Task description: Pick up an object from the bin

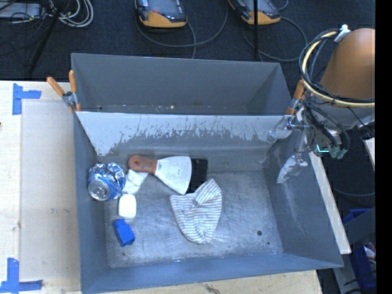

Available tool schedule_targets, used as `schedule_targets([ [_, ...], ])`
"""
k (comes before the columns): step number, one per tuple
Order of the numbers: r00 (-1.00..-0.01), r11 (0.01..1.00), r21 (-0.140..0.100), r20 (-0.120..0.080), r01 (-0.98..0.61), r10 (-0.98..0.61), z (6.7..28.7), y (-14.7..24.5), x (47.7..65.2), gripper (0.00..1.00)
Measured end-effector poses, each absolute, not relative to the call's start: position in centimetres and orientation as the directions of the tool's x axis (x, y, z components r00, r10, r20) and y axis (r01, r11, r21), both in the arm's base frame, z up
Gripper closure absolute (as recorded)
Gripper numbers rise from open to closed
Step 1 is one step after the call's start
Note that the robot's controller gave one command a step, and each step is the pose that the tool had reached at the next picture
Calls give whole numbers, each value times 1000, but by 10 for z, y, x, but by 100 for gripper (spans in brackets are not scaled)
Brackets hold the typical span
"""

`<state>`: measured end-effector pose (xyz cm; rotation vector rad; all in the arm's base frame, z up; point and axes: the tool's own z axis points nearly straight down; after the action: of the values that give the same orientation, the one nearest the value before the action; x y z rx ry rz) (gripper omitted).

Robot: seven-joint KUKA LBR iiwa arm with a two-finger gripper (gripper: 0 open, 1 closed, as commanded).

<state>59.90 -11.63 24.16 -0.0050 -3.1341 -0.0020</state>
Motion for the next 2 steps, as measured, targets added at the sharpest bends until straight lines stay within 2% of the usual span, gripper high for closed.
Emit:
schedule_targets([
  [1, -1000, 1000, 0, 0, 1, 1, 247, -116, 600, 0],
  [2, -998, 998, 1, 1, 68, 68, 133, -108, 593, 100],
])
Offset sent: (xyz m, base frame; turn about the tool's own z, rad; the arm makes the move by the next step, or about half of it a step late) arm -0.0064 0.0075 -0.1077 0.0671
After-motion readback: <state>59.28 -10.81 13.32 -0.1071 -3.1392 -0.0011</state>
